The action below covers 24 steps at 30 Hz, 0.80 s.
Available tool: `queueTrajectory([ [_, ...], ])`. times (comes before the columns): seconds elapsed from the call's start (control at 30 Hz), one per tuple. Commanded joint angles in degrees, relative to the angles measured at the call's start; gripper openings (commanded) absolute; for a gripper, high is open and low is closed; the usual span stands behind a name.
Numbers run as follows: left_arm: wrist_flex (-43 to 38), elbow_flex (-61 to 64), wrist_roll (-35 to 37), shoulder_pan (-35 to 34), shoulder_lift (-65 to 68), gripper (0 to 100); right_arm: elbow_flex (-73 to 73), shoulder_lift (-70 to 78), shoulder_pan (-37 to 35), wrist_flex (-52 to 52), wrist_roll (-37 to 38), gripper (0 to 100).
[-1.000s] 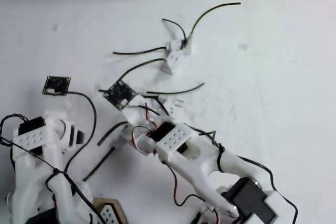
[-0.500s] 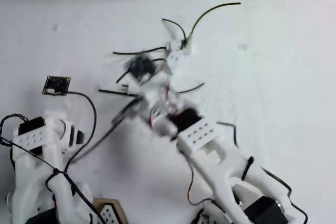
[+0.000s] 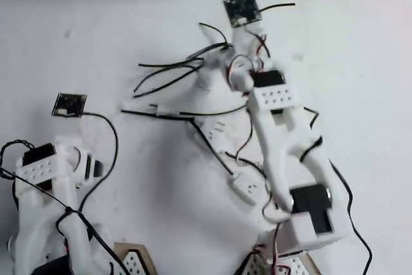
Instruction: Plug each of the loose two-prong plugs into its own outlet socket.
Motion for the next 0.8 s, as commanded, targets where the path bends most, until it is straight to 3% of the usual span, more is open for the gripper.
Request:
queueTrajectory([
  [0.0,-0.70,-0.26,0.09,-0.40,-2.68,22,-6.07,3.03,1.89,-0.84,0.44,4.2],
  [0.17,-0.70,-0.26,0.09,-0.40,-2.68,22,-10.90,1.98,1.27,10.77,-3.08,20.9],
  [0.57,-0.70,-0.26,0.09,-0.40,-2.68,22,-12.40,-6.90,-4.79,37.32,-2.55,20.5],
  [0.77,-0.70,-0.26,0.09,-0.40,-2.68,22,-2.90,-7.34,-9.45,38.64,2.11,20.5],
])
